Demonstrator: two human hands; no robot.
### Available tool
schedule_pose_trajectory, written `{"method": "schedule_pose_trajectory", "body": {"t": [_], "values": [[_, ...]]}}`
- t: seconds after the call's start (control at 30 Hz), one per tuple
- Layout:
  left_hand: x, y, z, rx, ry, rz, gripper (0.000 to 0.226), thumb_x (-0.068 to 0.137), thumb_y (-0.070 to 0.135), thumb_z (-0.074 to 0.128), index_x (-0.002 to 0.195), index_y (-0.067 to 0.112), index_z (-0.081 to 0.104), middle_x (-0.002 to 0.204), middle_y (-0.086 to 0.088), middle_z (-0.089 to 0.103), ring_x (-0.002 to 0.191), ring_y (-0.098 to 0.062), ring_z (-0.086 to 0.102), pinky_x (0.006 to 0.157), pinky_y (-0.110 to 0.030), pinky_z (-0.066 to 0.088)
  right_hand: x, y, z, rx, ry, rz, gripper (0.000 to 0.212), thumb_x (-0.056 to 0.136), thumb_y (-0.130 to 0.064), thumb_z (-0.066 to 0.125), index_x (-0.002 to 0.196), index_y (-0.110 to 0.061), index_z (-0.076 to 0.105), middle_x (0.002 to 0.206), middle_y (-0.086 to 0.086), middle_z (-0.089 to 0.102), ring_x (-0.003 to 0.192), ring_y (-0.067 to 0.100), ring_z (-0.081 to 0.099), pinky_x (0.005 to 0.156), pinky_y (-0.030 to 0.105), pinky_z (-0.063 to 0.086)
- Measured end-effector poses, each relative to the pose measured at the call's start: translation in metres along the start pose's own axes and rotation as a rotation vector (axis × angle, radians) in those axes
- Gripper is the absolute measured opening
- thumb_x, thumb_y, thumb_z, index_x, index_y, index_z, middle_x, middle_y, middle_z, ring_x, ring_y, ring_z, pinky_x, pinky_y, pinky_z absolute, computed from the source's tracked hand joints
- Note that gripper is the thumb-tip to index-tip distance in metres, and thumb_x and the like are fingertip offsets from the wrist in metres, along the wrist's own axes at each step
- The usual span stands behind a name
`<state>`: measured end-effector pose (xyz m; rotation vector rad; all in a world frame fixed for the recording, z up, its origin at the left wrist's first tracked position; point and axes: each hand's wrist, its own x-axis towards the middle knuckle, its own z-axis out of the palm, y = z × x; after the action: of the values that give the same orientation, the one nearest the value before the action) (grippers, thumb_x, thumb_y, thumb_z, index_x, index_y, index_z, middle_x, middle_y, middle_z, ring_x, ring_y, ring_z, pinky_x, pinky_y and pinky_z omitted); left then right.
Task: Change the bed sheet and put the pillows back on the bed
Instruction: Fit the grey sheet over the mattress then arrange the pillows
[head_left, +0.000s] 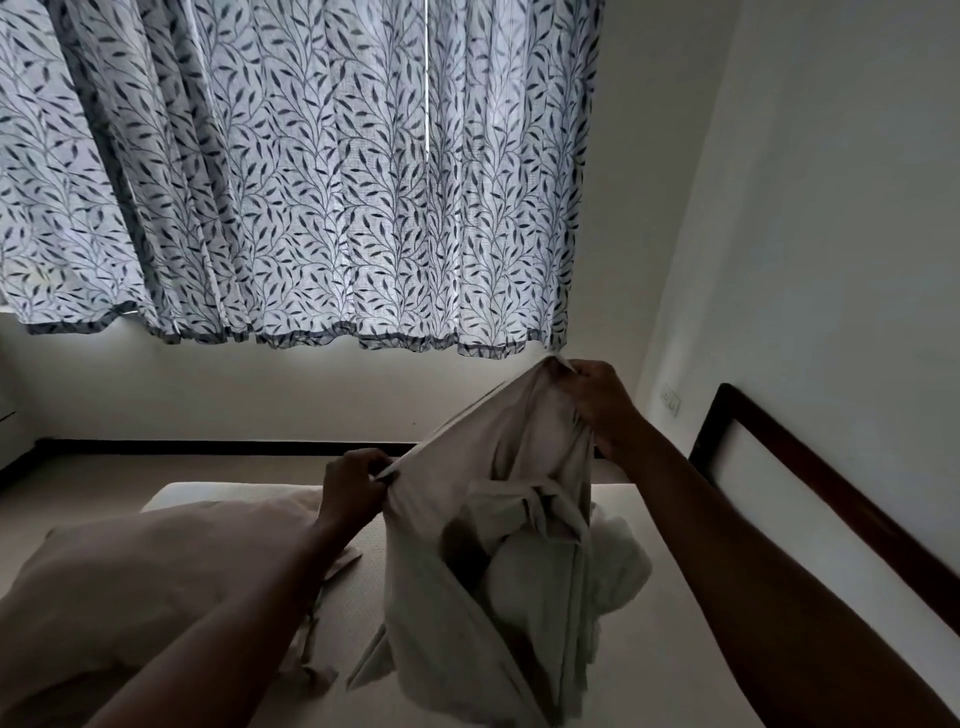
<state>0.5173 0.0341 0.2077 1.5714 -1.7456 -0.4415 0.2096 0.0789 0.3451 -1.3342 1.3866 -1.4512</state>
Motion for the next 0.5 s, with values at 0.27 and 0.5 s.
{"method": "schedule_pose_trajectory", "body": {"t": [0.27,0.5], "values": [[-0.015,-0.019,-0.017,-0.048,0.060,-0.384,0.025,0.069,0.028,0.061,0.059,0.008,0.072,0.058,-0.014,0.067,0.061,-0.026,0.064,0.054,-0.029,0.047,0.007,0.006,-0.001,0.163,0.025,0.037,0.025,0.093,-0.029,0.070,0.083,-0.006,0.071,0.077,0.010,0.067,0.063,0.012,0.061,0.066,0.029,0.051],[-0.004,0.029,-0.011,-0.421,0.065,-0.325,0.023,0.065,0.017,0.053,0.072,0.009,0.074,0.066,-0.011,0.062,0.071,-0.017,0.054,0.063,-0.031,0.040,-0.004,0.012,0.008,-0.338,-0.148,-0.033,0.033,0.101,-0.025,0.061,0.071,-0.011,0.061,0.068,0.006,0.049,0.063,0.013,0.043,0.058,0.029,0.033]]}}
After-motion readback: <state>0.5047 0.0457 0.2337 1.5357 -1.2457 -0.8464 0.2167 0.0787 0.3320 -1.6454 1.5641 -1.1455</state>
